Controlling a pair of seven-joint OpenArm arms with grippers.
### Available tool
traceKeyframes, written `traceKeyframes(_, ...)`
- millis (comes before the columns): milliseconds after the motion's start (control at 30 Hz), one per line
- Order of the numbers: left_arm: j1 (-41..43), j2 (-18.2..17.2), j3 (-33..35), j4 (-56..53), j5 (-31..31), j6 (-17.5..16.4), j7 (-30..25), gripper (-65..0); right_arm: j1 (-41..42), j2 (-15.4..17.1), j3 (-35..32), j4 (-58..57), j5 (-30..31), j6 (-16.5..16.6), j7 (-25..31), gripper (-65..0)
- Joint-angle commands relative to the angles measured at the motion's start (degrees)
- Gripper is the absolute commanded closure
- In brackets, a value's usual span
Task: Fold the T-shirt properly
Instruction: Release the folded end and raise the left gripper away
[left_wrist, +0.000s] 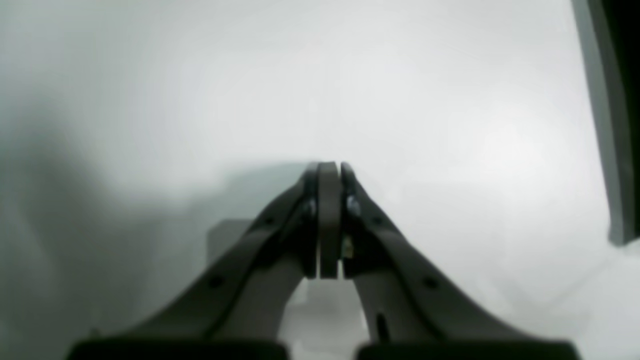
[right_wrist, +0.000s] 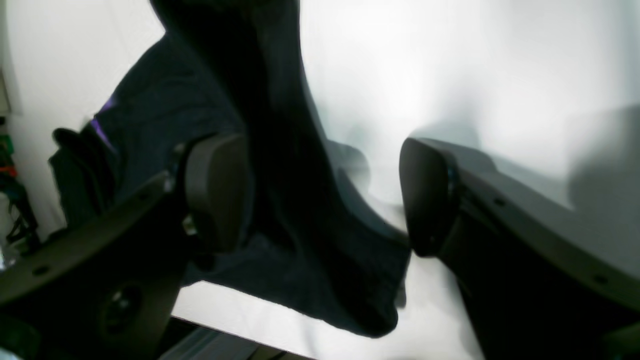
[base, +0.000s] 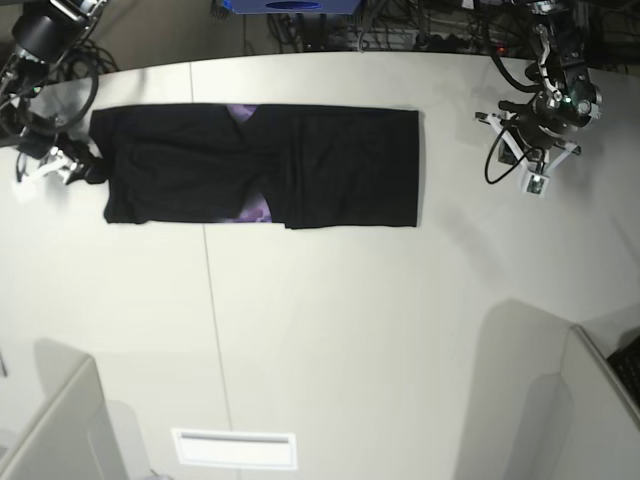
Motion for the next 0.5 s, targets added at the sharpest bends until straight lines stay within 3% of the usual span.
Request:
traceKeyframes(0, -0.19, -0.48, -0.02, 0.35, 0.01, -0.10, 0.15, 0.0, -0.06, 0.91, -1.44, 0.62, -0.82, 0.85, -1.69, -45.5)
traceKeyframes(133, -0.46, 1.37, 0.24, 0.61, 0.45, -0.10, 0.15, 0.0, -2.34, 0.47, -5.84, 4.31, 0.85, 5.95, -2.57, -44.9)
traceKeyframes(367, -0.46, 1.90, 9.83, 0.26, 0.37, 2.89, -0.03, 0.0, -2.96, -3.22, -7.51, 7.91, 0.85, 6.04, -3.63, -44.9)
traceKeyframes(467, -1.42, 2.69, 11.76, 0.53, 0.37, 4.39, -0.03, 0.0, -2.70, -3.40, -6.89, 7.91, 0.85, 6.04, -3.80, -44.9)
